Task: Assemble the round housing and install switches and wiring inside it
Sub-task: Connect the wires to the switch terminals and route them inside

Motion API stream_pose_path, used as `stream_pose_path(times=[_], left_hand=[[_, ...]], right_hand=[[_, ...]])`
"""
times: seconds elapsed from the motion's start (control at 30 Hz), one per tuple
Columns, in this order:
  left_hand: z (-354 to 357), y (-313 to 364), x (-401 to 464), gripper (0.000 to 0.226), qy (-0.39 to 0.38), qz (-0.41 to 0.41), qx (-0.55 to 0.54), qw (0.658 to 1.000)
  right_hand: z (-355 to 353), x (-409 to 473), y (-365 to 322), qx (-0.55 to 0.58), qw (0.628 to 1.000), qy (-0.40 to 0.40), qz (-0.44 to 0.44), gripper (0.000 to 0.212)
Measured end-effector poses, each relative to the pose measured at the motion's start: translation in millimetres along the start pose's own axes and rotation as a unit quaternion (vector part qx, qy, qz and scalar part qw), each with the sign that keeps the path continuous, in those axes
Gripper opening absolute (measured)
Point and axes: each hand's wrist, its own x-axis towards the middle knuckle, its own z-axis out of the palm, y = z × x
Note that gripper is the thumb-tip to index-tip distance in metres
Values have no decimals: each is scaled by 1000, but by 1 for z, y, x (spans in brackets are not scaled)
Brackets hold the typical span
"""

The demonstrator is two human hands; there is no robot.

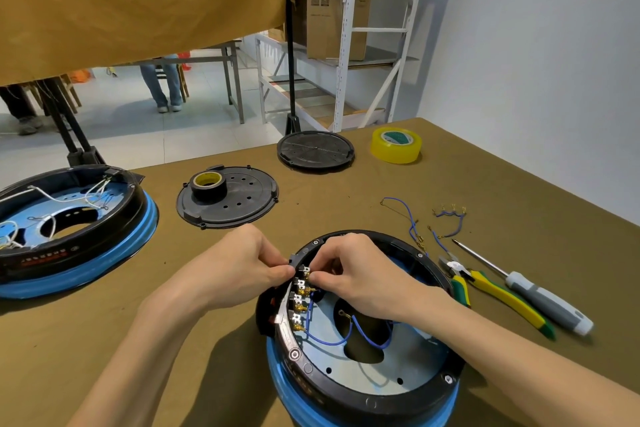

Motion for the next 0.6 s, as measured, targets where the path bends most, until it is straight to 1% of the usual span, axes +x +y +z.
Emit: stream_pose_path(times=[0.1,0.23,0.33,0.43,0.53,0.6], left_hand=[[0,-1,0,21,0,2,0,1000],[0,-1,1,21,-9,4,-8,1000],[2,-2,2,22,-4,4,5,1000],[-1,-4,3,19,-11,3,-7,1000],[-4,-8,4,15,-12,1,-25,1000],[-3,-8,6,14,-5,3,-20,1000]], right_hand=[[2,0,0,-1,1000,2,0,11],[1,4,1,35,999,-14,21,9],[1,4,1,59,997,-17,42,7],[-2,1,0,80,995,-14,52,5],[-8,-9,0,82,996,-7,37,18],[-12,-16,-1,60,998,-31,17,18]])
